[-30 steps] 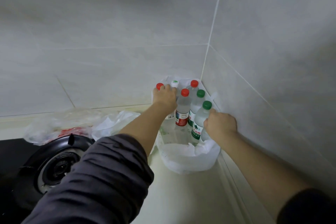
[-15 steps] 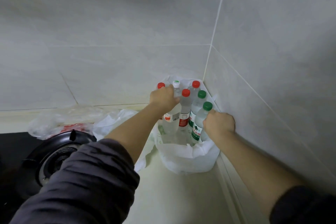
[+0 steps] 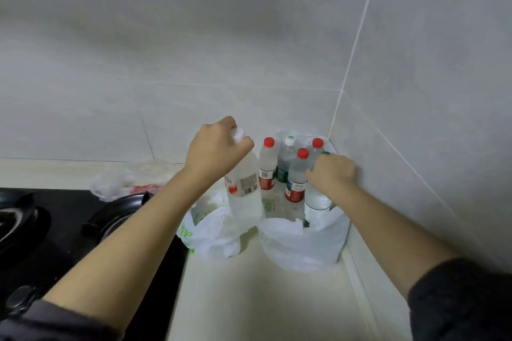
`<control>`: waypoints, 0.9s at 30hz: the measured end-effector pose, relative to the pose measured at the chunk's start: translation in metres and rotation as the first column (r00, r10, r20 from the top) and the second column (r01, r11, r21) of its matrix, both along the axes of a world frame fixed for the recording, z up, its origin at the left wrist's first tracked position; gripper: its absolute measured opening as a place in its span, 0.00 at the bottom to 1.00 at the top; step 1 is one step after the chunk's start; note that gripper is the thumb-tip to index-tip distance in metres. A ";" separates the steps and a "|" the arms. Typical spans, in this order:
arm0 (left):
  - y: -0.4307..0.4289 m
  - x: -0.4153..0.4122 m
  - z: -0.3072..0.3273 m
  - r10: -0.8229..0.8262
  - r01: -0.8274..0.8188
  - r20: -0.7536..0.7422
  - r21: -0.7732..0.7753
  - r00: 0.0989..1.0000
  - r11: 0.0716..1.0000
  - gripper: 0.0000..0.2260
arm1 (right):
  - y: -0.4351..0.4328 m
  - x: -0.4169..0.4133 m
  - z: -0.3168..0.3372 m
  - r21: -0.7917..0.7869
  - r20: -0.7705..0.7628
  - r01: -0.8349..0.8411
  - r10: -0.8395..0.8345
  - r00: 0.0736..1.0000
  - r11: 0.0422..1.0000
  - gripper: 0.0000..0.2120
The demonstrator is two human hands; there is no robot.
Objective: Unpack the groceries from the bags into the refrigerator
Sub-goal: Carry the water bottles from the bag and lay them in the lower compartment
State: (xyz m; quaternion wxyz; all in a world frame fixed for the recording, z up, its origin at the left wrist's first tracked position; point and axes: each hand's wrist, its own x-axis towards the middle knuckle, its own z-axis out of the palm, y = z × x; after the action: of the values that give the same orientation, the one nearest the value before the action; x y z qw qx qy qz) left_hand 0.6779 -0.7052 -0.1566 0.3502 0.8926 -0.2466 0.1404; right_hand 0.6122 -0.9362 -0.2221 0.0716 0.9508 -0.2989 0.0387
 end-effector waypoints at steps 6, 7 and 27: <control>0.063 -0.010 0.008 0.120 -0.119 0.050 -0.030 0.991 0.992 0.10 | 0.067 0.019 0.080 0.045 0.292 -0.217 0.195 0.936 0.975 0.12; 0.074 -0.013 0.010 0.144 -0.142 0.058 -0.039 0.988 0.989 0.10 | 0.080 0.020 0.088 0.038 0.333 -0.266 0.239 0.912 0.963 0.12; 0.238 -0.124 -0.099 0.545 -0.523 -0.155 0.163 0.824 0.837 0.13 | 0.261 -0.010 -0.032 0.165 0.143 -0.761 0.749 0.647 0.627 0.13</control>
State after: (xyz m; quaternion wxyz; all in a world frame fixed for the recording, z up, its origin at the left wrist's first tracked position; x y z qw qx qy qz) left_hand 0.5542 -0.4669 -0.2551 0.2681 0.9536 0.0415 0.1303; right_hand 0.6017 -0.6754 -0.2542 -0.0613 0.9886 0.1225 0.0620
